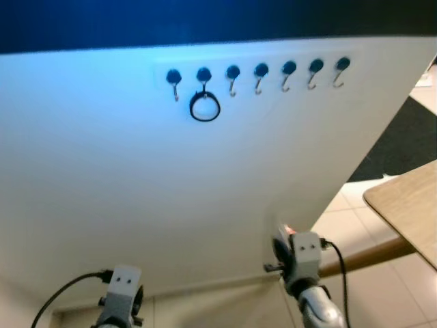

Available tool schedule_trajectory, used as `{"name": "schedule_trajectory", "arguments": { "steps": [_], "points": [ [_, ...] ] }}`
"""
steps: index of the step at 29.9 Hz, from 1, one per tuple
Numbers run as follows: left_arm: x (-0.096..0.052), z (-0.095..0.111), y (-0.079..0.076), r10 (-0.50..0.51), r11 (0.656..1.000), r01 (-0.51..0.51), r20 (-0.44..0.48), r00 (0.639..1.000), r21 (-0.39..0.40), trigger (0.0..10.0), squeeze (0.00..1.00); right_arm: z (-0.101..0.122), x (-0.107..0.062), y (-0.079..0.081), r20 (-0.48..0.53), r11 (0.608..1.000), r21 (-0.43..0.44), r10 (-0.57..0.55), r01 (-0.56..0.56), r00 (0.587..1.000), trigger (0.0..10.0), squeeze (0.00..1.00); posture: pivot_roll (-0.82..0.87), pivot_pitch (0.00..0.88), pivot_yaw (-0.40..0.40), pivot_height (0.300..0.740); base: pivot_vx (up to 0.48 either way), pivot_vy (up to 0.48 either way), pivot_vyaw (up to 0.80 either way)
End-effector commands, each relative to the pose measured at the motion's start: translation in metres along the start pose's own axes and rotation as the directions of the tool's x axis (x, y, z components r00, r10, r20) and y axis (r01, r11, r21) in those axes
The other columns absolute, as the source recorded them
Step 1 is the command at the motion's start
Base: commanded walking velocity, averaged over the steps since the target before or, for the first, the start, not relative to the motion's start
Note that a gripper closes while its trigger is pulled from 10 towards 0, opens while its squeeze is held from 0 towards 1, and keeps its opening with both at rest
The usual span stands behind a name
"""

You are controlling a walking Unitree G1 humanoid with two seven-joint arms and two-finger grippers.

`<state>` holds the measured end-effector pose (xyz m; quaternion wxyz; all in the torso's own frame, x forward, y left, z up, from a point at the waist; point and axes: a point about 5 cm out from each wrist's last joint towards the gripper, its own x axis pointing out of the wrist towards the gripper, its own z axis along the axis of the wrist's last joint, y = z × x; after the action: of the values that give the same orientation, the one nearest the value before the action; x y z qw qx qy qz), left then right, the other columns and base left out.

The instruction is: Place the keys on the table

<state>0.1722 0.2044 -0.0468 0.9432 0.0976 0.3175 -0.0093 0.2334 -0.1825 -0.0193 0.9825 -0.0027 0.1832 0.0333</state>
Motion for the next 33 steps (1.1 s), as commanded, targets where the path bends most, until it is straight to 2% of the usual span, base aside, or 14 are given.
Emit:
{"name": "schedule_trajectory", "arguments": {
  "steps": [1,4,12,13,14,18,19,20,29,32,33],
  "points": [
    [0.000,-0.011,0.005,0.017,0.999,-0.015,-0.058,0.998,0.032,10.0,0.00,-0.016,-0.003,-0.005,-0.093,0.998,0.029,-0.046,0.049,0.995,10.0,0.00,0.05,0.090,-0.014,0.740,0.000,0.000,0.00],
    [0.000,-0.020,0.007,0.043,0.999,-0.041,-0.096,0.994,0.020,10.0,0.00,-0.029,-0.006,-0.008,-0.174,0.996,0.042,-0.073,0.082,0.982,10.0,0.00,0.05,0.091,-0.015,0.740,0.000,0.000,0.00],
    [0.004,-0.024,0.004,0.071,0.997,-0.071,-0.094,0.993,-0.004,10.0,0.00,-0.036,-0.007,-0.009,-0.208,0.996,0.021,-0.079,0.085,0.975,10.0,0.00,0.05,0.091,-0.017,0.740,0.000,0.000,0.00],
    [0.004,-0.025,0.003,0.072,0.997,-0.073,-0.098,0.993,-0.004,10.0,0.00,-0.037,-0.007,-0.009,-0.212,0.996,0.025,-0.079,0.086,0.974,6.2,0.00,0.05,0.089,-0.017,0.740,0.000,0.000,0.00],
    [0.005,-0.027,0.001,0.072,0.997,-0.073,-0.104,0.992,-0.004,10.0,0.00,-0.038,-0.008,-0.010,-0.216,0.996,0.039,-0.075,0.086,0.974,0.0,0.00,0.05,0.091,-0.016,0.740,0.000,0.000,0.00],
    [0.007,-0.028,-0.001,0.072,0.997,-0.073,-0.109,0.991,-0.001,10.0,0.00,-0.041,-0.008,-0.010,-0.230,0.996,0.034,-0.077,0.087,0.970,0.0,0.00,0.05,0.091,-0.017,0.740,0.000,0.000,0.00],
    [0.007,-0.029,-0.001,0.072,0.997,-0.073,-0.111,0.991,0.000,10.0,0.00,-0.042,-0.009,-0.010,-0.242,0.996,0.021,-0.081,0.089,0.967,3.8,0.00,0.04,0.091,-0.018,0.740,0.000,0.000,0.00],
    [0.008,-0.029,-0.002,0.072,0.997,-0.072,-0.113,0.991,-0.002,10.0,0.00,-0.044,-0.010,-0.011,-0.257,0.996,0.010,-0.084,0.089,0.963,10.0,0.00,0.04,0.091,-0.019,0.740,0.000,0.000,0.00],
    [0.010,-0.037,-0.009,0.036,0.999,-0.039,-0.172,0.984,-0.013,10.0,0.00,-0.061,-0.018,-0.006,-0.357,0.999,-0.017,-0.052,0.050,0.933,10.0,0.00,0.05,0.090,-0.021,0.740,0.000,0.000,0.00],
    [0.012,-0.034,-0.011,0.028,1.000,-0.026,-0.149,0.988,0.010,10.0,0.00,-0.062,-0.019,-0.005,-0.362,0.999,-0.039,-0.043,0.031,0.931,10.0,0.00,0.04,0.087,-0.015,0.740,0.000,0.000,0.00],
    [0.012,-0.033,-0.013,0.013,1.000,-0.015,-0.145,0.989,-0.007,10.0,0.00,-0.061,-0.019,-0.005,-0.354,0.998,-0.043,-0.049,0.037,0.934,10.0,0.00,0.04,0.086,-0.015,0.740,0.000,0.000,0.00]
  ]
}}
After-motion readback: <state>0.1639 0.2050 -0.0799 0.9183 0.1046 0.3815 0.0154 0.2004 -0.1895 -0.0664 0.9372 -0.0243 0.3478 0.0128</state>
